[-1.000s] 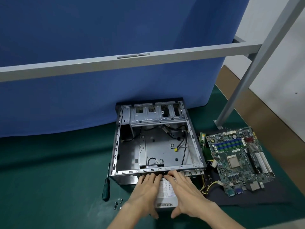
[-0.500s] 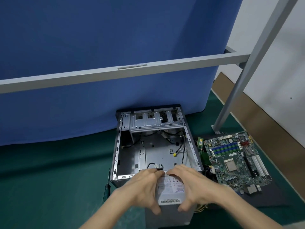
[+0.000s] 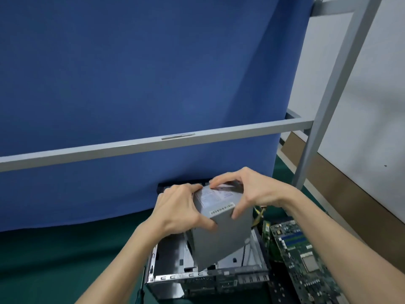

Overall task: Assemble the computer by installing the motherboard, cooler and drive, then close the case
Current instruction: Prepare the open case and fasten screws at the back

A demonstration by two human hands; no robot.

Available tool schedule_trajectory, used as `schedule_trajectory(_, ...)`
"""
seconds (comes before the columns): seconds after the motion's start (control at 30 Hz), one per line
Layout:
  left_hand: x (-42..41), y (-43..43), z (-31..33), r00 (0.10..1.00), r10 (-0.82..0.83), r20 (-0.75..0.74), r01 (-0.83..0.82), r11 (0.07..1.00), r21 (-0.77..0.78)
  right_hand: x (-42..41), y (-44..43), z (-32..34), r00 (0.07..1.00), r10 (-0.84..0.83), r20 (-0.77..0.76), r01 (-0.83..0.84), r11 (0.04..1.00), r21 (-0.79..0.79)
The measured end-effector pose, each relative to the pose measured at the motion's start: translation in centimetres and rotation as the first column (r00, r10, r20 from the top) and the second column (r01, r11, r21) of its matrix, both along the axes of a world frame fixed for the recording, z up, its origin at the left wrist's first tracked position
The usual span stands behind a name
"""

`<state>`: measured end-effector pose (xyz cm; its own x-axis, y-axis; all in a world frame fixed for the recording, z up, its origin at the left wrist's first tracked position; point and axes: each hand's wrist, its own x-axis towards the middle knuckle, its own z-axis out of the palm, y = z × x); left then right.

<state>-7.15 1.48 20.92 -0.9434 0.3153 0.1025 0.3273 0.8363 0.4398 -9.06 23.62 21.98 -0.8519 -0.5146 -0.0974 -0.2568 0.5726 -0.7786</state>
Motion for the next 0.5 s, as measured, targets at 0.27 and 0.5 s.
schedule_trajectory(0.27, -2.7, -1.8, -1.3, 0.952, 0.307, 0.015, -0.307, 0.951, 0.024, -0.8, -1.9, -7.3, 0.730, -0.675, -0.110, 0.649, 0.734, -0.198)
schedule_trajectory(0.5, -3.2, -3.3, -7.1, 0.939, 0.343, -0.017, -0.343, 0.935, -0.091, -0.8, -8.7, -13.8, 0.502, -0.205, 0.840, 0.755, 0.577, -0.311)
